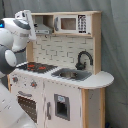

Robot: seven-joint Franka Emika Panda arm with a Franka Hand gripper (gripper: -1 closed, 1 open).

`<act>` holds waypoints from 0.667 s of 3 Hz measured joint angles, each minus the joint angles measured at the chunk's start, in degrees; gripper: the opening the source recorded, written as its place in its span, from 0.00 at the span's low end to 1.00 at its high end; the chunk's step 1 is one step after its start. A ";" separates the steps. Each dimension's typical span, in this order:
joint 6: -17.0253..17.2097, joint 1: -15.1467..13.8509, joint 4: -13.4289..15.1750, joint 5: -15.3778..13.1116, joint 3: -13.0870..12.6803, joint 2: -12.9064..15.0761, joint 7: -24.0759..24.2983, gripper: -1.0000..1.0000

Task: Play with the kitchen

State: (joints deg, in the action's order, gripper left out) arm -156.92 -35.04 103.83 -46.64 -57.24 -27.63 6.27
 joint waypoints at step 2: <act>-0.17 -0.04 4.11 -0.03 -2.80 -6.42 0.91 1.00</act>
State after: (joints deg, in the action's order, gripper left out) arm -157.09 -35.08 107.94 -46.67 -60.04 -34.05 7.18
